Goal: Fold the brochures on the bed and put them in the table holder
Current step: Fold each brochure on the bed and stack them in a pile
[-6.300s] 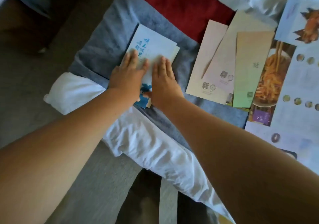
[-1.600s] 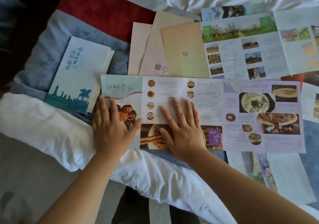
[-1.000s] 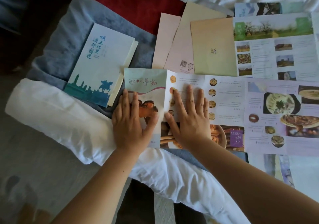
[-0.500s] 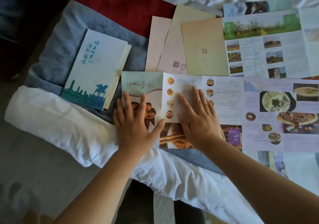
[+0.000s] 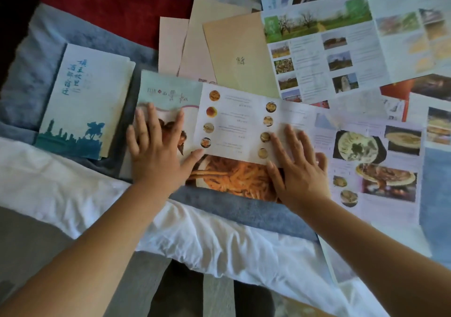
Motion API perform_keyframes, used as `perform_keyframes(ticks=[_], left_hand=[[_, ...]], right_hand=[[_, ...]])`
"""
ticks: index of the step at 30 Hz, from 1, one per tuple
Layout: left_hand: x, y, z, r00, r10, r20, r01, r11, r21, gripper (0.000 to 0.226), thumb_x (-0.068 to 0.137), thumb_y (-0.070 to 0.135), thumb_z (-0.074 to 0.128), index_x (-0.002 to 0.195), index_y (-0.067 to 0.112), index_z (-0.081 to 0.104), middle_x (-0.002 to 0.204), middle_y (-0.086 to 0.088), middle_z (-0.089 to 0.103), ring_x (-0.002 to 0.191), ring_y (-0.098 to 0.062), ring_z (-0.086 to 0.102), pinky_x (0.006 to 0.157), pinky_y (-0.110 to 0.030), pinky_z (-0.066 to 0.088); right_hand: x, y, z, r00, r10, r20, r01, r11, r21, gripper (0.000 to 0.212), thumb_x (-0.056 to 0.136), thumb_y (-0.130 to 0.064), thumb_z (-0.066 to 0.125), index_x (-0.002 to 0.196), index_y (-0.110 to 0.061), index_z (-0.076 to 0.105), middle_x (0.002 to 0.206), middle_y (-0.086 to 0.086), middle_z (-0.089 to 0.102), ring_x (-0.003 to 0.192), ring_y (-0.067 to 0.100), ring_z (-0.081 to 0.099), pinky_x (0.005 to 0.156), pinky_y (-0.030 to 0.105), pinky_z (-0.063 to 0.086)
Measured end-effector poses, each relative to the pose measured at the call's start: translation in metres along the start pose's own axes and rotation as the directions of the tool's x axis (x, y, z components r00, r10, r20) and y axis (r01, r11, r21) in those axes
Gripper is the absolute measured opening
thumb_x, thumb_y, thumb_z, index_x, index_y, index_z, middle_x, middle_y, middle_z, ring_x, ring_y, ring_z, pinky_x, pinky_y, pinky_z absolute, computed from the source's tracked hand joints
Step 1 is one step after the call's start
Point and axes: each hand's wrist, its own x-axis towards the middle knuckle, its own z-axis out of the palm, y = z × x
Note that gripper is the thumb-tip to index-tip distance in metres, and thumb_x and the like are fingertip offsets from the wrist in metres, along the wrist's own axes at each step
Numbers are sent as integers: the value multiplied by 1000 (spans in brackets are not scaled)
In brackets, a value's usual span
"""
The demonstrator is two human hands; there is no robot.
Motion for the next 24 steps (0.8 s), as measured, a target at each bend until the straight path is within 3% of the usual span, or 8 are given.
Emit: perform_keyframes(ticks=[3, 5, 7, 11, 14, 19, 21, 24], left_hand=[[43, 12, -11, 998, 43, -36, -42, 999, 18, 81, 96, 65, 45, 163, 39, 6, 170, -21, -8, 156, -41, -8, 122, -62, 4], [67, 26, -20, 999, 10, -52, -11, 1000, -10, 74, 100, 55, 48, 163, 41, 11, 170, -19, -8, 156, -42, -8, 122, -62, 6], [81, 45, -27, 999, 35, -17, -35, 999, -16, 66, 104, 51, 42, 162, 41, 13, 171, -15, -8, 156, -41, -8, 122, -61, 7], [75, 83, -29, 979, 153, 131, -146, 987, -64, 69, 103, 62, 30, 163, 36, 9, 171, -15, -8, 157, -38, -7, 125, -56, 8], [32, 106, -24, 973, 166, 161, -156, 985, -76, 72, 103, 62, 28, 164, 30, 5, 170, -17, -10, 157, -38, -8, 126, -54, 4], [-92, 174, -11, 936, 217, 278, -156, 961, -227, 80, 100, 71, 20, 164, 29, -1, 168, -19, -19, 153, -46, -18, 123, -64, -2], [-123, 198, -4, 907, 301, 293, -221, 936, -275, 77, 98, 76, 14, 163, 38, -1, 168, -15, -22, 152, -46, -21, 119, -68, -9], [-130, 200, 10, 910, 320, 264, -249, 930, -268, 70, 99, 74, 17, 161, 46, -1, 170, -5, -20, 154, -42, -20, 118, -69, -8]], right_hand=[[-9, -10, -4, 1000, -5, 26, 6, 999, -39, 62, 104, -61, 11, 162, -41, 6, 168, 11, 11, 149, 34, 16, 112, 49, 17], [-16, -16, -5, 987, -156, -42, 152, 985, -77, 59, 105, -52, 22, 158, -30, 35, 149, 17, 45, 129, 36, 38, 102, 47, 26], [-14, -13, -4, 935, -347, -71, 344, 938, -49, 53, 104, -44, 33, 147, -23, 52, 134, 14, 56, 123, 37, 47, 99, 47, 30], [13, 3, -13, 805, -589, -74, 589, 808, -24, 44, 100, -32, 47, 142, -26, 58, 148, 14, 49, 139, 38, 41, 111, 55, 34], [52, 14, -37, 873, -479, -90, 481, 877, 2, 47, 99, -20, 51, 146, -27, 48, 161, 10, 35, 150, 35, 30, 117, 60, 35], [126, 9, -62, 786, -613, 73, 617, 772, -154, 62, 104, -50, 31, 161, -44, 7, 172, -1, -11, 157, 27, -12, 126, 49, 3], [145, -2, -65, 737, -666, 120, 675, 712, -193, 63, 103, -60, 23, 161, -46, 2, 171, 0, -13, 157, 27, -14, 127, 46, -2], [155, -4, -66, 777, -614, 141, 630, 748, -210, 64, 103, -63, 21, 161, -47, -2, 171, -6, -12, 158, 21, -11, 127, 50, -5]])
